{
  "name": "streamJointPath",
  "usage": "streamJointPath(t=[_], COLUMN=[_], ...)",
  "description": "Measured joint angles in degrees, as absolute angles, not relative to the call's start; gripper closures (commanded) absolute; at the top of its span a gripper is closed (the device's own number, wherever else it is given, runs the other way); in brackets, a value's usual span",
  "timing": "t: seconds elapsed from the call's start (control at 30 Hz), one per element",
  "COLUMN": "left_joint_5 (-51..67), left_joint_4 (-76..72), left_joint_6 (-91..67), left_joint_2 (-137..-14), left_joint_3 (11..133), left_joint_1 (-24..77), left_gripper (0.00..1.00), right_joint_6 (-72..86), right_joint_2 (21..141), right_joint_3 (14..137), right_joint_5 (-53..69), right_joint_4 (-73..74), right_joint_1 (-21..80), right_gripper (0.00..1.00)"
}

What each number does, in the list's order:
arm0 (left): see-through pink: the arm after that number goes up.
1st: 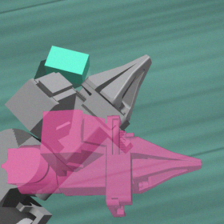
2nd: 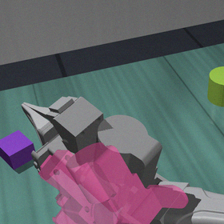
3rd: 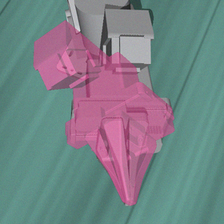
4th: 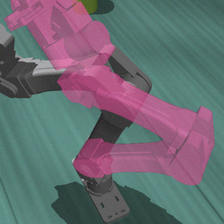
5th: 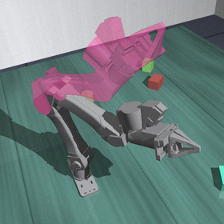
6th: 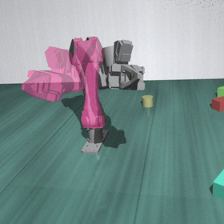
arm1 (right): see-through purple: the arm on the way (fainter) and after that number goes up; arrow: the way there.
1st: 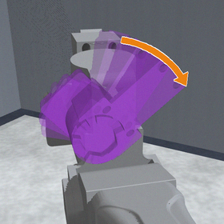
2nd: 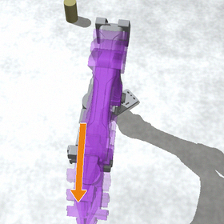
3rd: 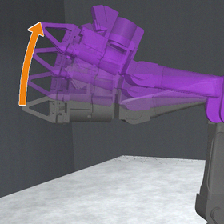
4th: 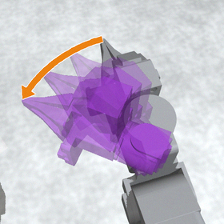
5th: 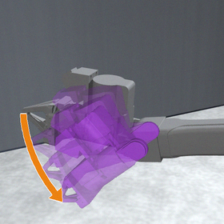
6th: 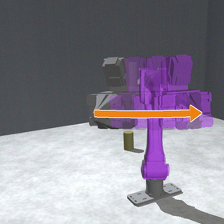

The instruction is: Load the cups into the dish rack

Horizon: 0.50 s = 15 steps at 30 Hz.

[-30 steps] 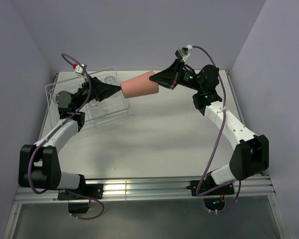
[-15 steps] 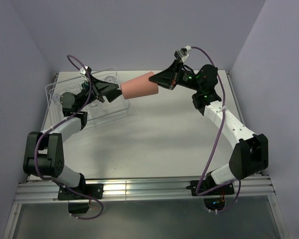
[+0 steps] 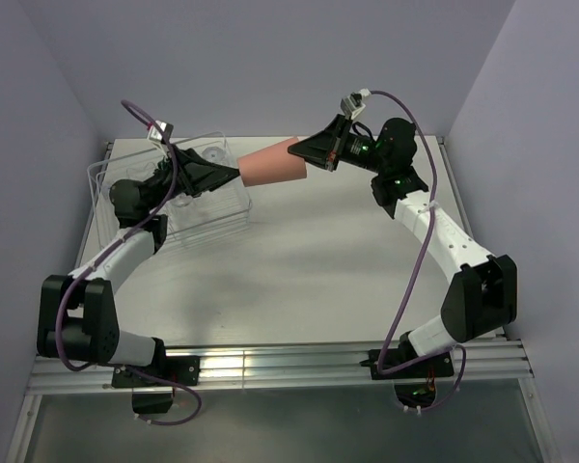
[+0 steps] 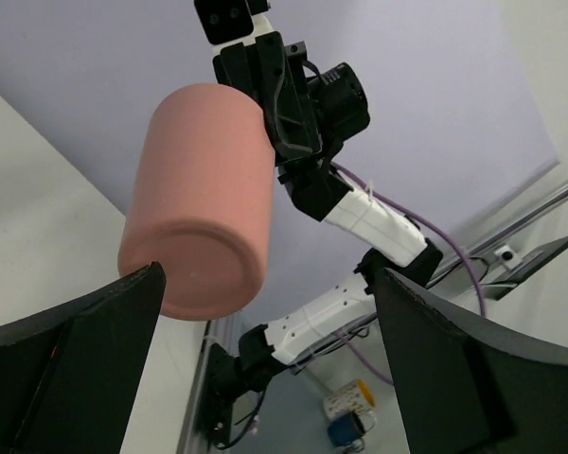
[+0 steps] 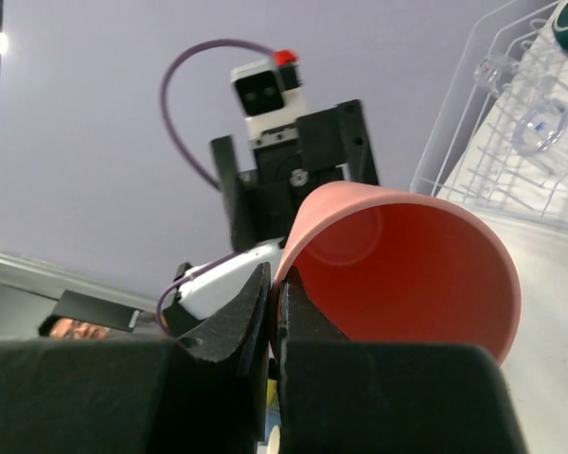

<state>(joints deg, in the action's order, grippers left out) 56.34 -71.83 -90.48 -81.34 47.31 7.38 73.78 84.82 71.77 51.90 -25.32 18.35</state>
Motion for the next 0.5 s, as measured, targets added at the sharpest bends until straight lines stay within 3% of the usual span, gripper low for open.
streamJointPath(t=[0.5], left_joint_5=[49.84], left_joint_4=[-25.5], left_joint_6=[-55.4], left_joint_2=[-75.99], left_joint_3=[58.7], left_joint_1=[11.44], left_gripper=[0.01], right_joint_6=[69.54], right_joint_2=[84.82], right_joint_3=[73.1], right_joint_5=[48.47], right_joint_4=[-20.99], right_joint_1=[18.92], right_gripper=[1.0])
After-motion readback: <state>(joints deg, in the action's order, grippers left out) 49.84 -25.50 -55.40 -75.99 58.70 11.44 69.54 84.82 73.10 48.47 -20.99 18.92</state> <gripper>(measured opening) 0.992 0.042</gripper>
